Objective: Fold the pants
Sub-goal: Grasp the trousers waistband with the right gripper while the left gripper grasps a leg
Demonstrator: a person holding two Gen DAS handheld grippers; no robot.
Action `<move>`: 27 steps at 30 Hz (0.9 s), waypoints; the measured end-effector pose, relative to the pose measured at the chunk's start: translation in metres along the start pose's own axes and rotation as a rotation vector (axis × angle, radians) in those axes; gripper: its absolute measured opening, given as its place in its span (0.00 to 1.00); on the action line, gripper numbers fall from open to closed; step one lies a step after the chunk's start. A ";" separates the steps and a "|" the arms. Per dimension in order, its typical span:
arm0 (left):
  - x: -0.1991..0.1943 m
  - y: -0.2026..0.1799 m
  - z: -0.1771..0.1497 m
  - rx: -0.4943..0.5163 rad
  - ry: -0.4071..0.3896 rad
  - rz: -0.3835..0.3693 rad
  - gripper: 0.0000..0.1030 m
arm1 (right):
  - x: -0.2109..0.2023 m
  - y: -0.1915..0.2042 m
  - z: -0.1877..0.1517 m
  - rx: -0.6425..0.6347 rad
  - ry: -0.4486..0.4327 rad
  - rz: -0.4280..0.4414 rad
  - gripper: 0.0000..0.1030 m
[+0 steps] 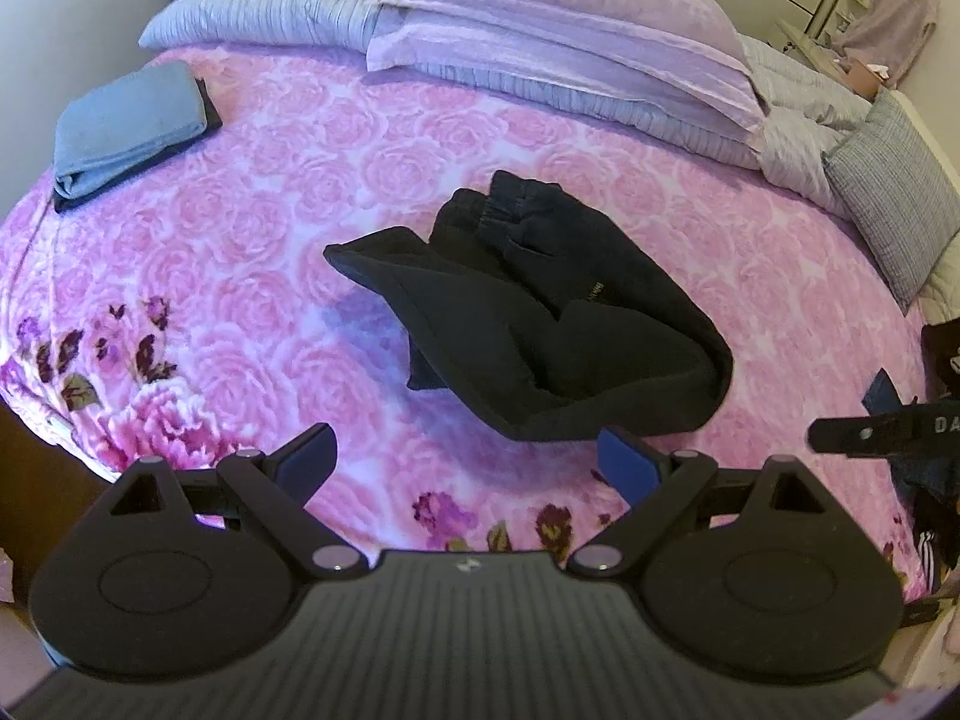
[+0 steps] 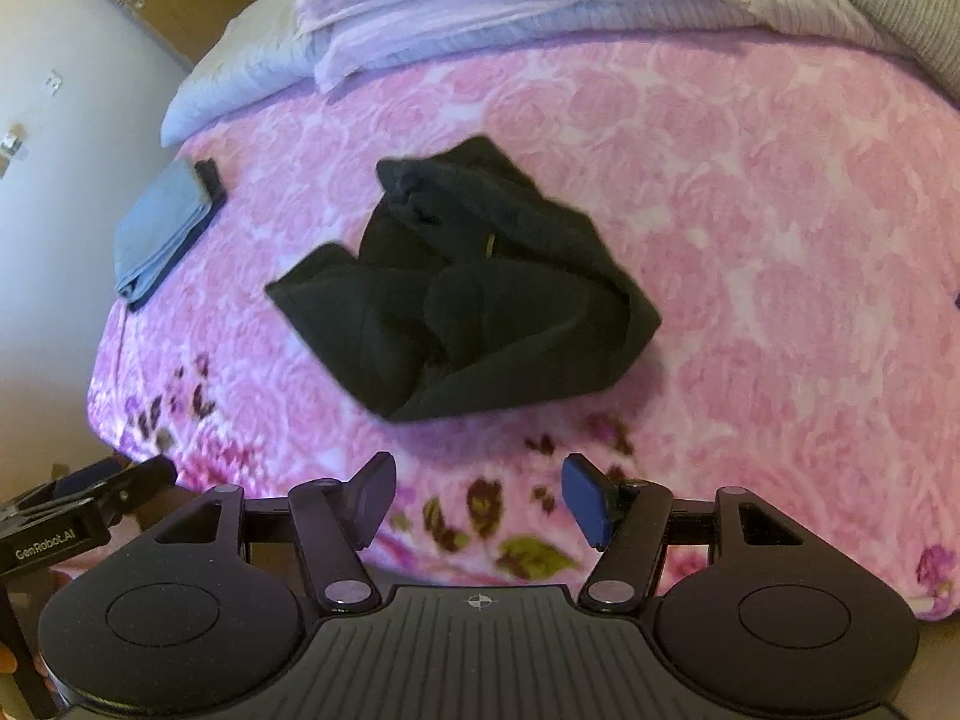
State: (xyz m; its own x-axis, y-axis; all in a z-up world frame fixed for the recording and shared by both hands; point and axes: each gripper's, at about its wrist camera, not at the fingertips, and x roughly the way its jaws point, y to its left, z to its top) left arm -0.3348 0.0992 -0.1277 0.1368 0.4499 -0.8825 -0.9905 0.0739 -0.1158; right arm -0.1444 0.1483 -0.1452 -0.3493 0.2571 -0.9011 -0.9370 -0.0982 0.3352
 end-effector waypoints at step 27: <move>0.148 0.079 0.002 -0.497 0.107 0.093 0.86 | 0.181 0.026 0.143 -0.660 -0.042 -0.022 0.57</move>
State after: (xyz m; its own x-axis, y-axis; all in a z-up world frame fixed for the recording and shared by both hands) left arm -0.3926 0.1729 -0.2663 0.0714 0.3394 -0.9379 -0.8886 -0.4054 -0.2144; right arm -0.2320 0.3302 -0.2607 -0.3425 0.3015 -0.8898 -0.7506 -0.6574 0.0662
